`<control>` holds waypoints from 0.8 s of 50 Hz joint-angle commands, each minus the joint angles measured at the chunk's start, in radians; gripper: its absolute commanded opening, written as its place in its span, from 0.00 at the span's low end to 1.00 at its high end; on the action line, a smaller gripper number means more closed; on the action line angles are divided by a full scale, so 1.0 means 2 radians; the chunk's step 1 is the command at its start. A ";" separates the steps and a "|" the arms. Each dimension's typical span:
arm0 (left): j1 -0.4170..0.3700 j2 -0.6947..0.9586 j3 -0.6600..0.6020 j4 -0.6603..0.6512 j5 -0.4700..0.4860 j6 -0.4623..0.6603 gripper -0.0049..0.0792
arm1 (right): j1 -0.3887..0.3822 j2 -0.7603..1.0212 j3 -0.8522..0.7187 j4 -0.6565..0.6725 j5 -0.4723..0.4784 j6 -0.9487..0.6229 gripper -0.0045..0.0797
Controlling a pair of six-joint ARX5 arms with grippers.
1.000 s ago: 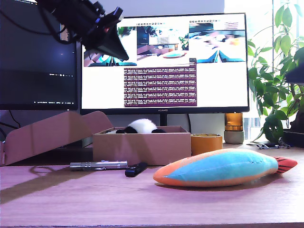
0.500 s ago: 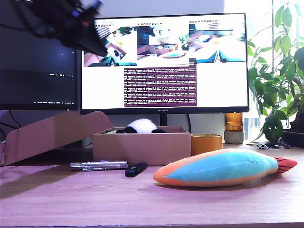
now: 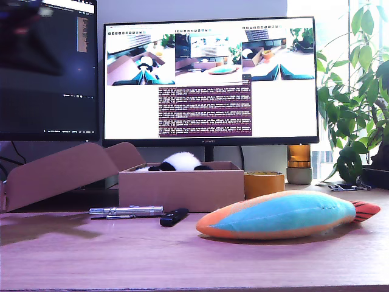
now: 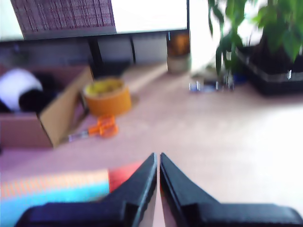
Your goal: Pick up the panda toy and place it inside the cardboard box
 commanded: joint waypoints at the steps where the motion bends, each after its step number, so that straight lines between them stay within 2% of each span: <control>1: 0.010 -0.024 -0.027 0.011 0.000 -0.011 0.03 | -0.001 -0.001 -0.003 -0.012 0.000 0.001 0.04; 15: 0.035 -0.140 -0.114 0.027 -0.015 -0.043 0.03 | -0.001 -0.001 -0.003 -0.088 0.000 0.001 0.04; 31: 0.035 -0.273 -0.214 0.028 -0.037 -0.091 0.03 | -0.001 -0.001 -0.003 -0.089 0.000 0.001 0.04; 40: 0.035 -0.334 -0.244 -0.006 -0.049 -0.102 0.03 | -0.001 -0.001 -0.003 -0.089 0.000 0.001 0.04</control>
